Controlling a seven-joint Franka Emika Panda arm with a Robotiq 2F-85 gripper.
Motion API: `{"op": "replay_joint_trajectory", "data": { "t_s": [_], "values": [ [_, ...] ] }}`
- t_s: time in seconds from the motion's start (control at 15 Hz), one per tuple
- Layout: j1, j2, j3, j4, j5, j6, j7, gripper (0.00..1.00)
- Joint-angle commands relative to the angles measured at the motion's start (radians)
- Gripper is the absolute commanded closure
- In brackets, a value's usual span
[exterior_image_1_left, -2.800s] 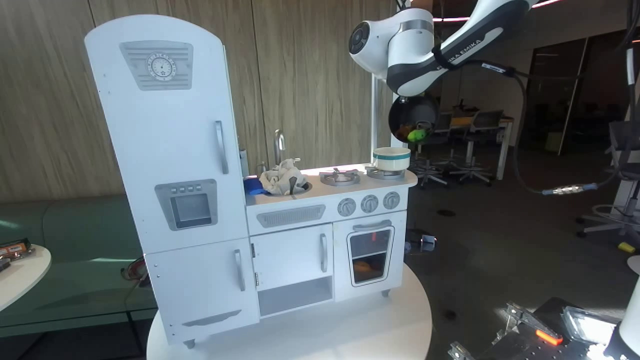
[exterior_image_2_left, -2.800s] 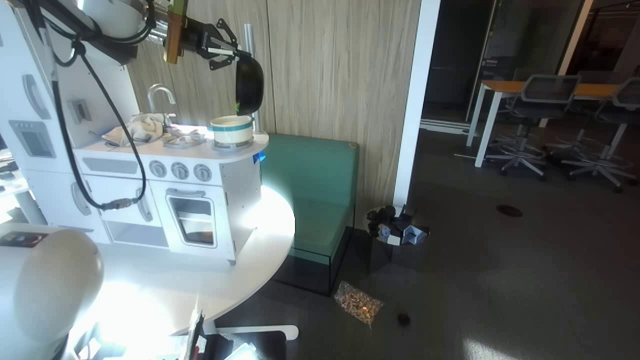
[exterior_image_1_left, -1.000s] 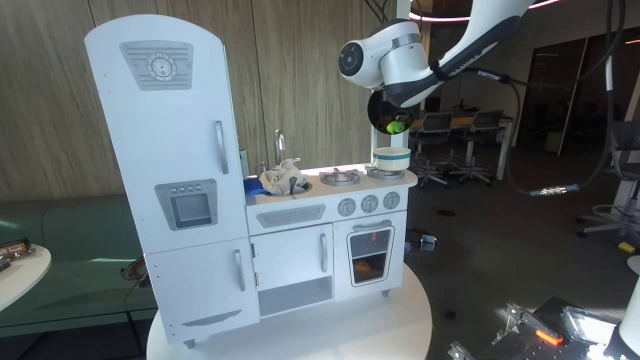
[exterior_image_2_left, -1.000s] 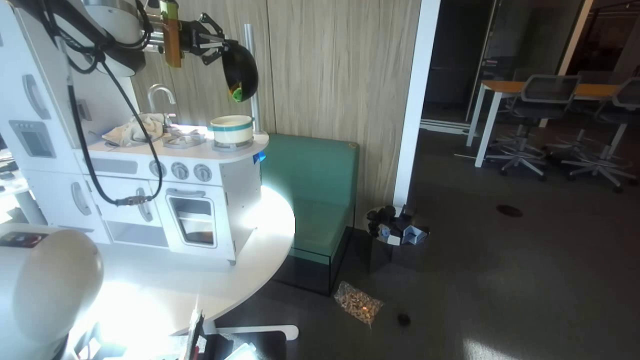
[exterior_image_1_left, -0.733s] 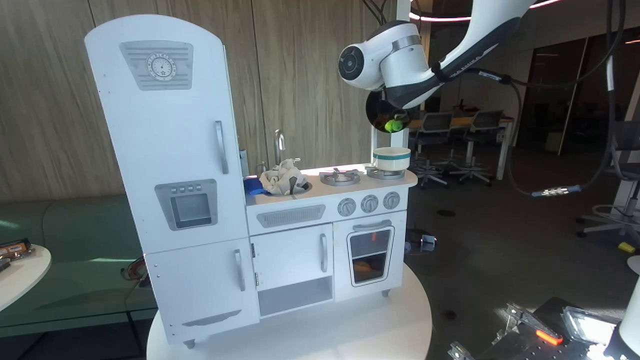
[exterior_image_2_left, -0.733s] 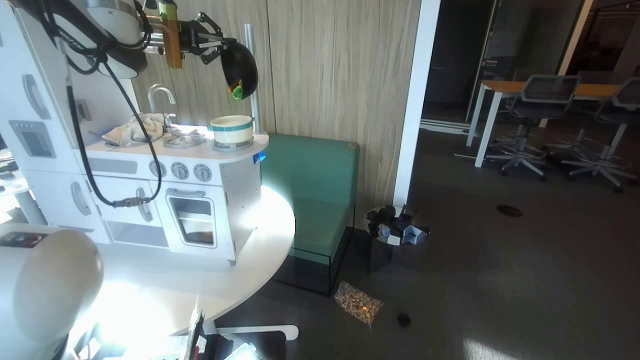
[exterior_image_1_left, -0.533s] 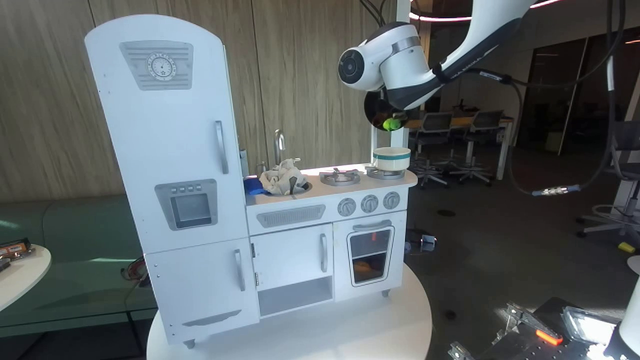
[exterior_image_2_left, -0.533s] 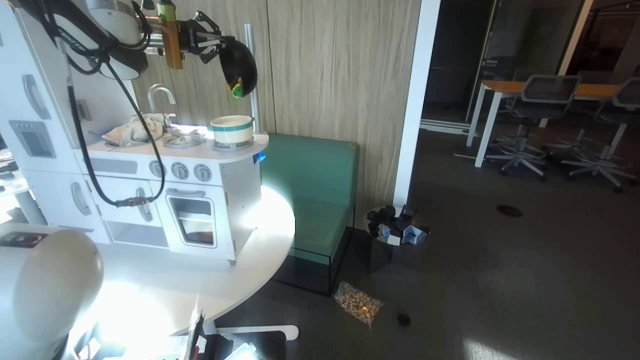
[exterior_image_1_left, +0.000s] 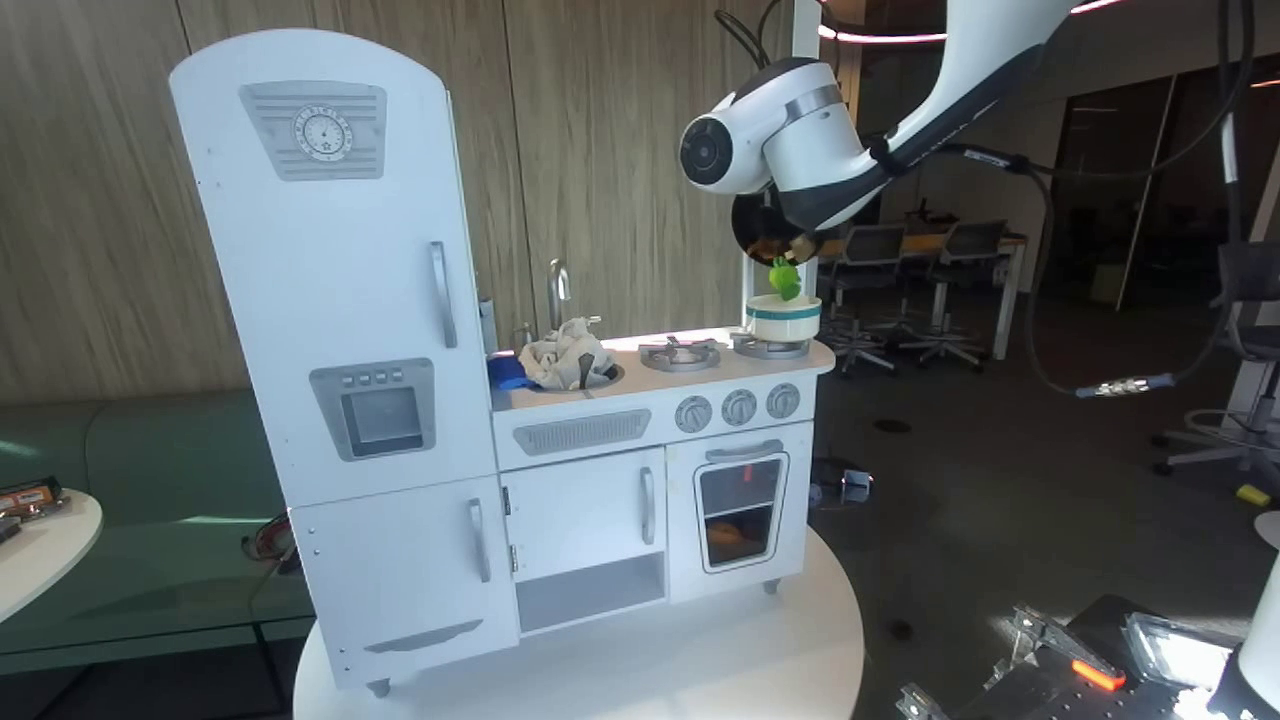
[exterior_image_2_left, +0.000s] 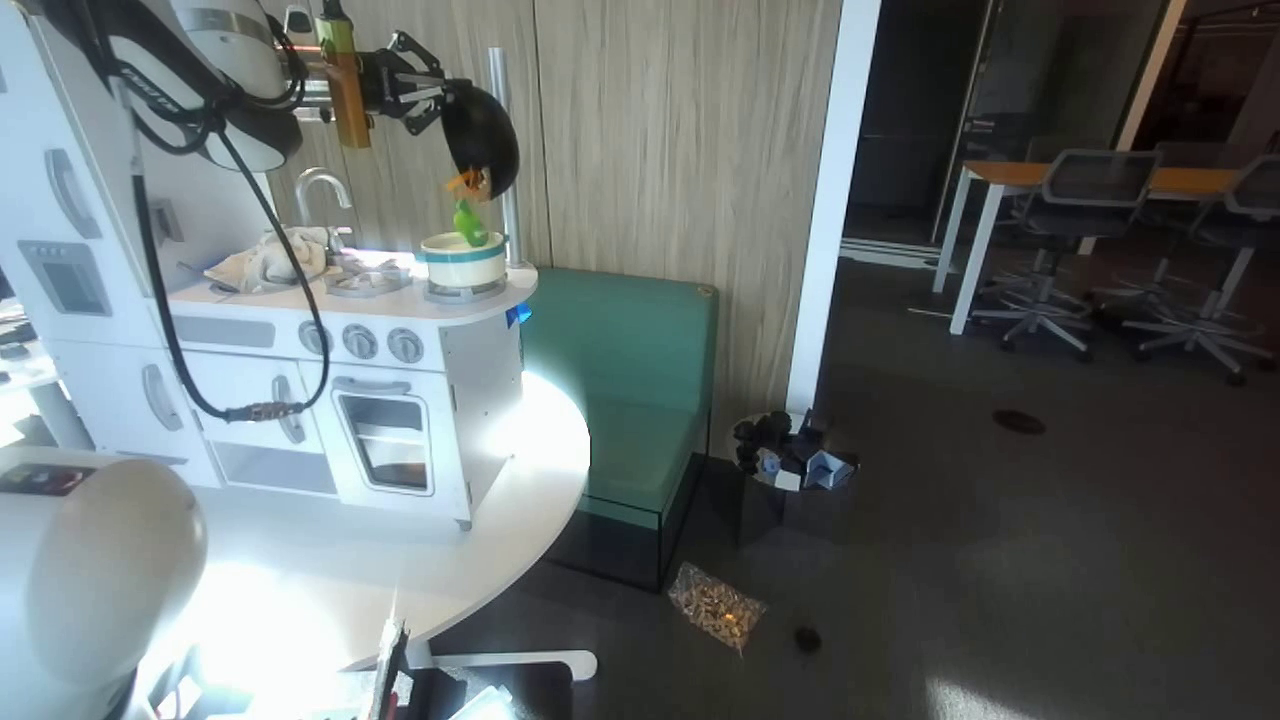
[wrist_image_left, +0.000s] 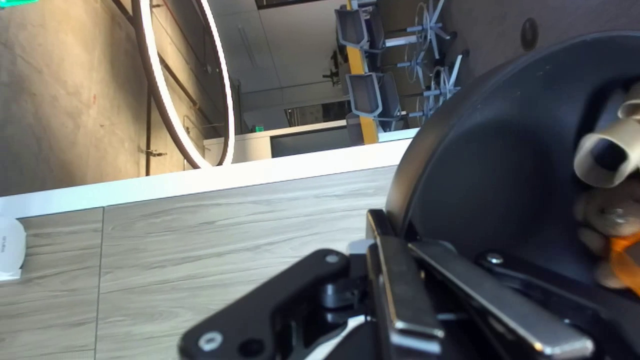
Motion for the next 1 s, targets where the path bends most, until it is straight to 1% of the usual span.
{"op": "replay_joint_trajectory", "data": {
  "t_s": [0.0,0.4,0.47,0.53,0.67,0.8,0.93],
  "values": [
    [-0.009,-0.024,0.012,-0.009,-0.072,-0.039,0.041,0.99],
    [-0.009,-0.021,0.012,-0.006,-0.066,-0.060,0.034,0.99],
    [-0.009,-0.028,0.013,-0.005,-0.032,-0.046,0.016,0.99],
    [-0.009,-0.031,0.014,-0.006,-0.024,-0.039,0.012,0.99],
    [-0.008,-0.057,0.018,-0.009,0.048,0.032,-0.026,0.99],
    [-0.008,-0.084,0.019,-0.006,0.153,0.121,-0.061,0.99],
    [-0.004,-0.100,0.020,0.010,0.226,0.170,-0.092,0.99]
  ]
}}
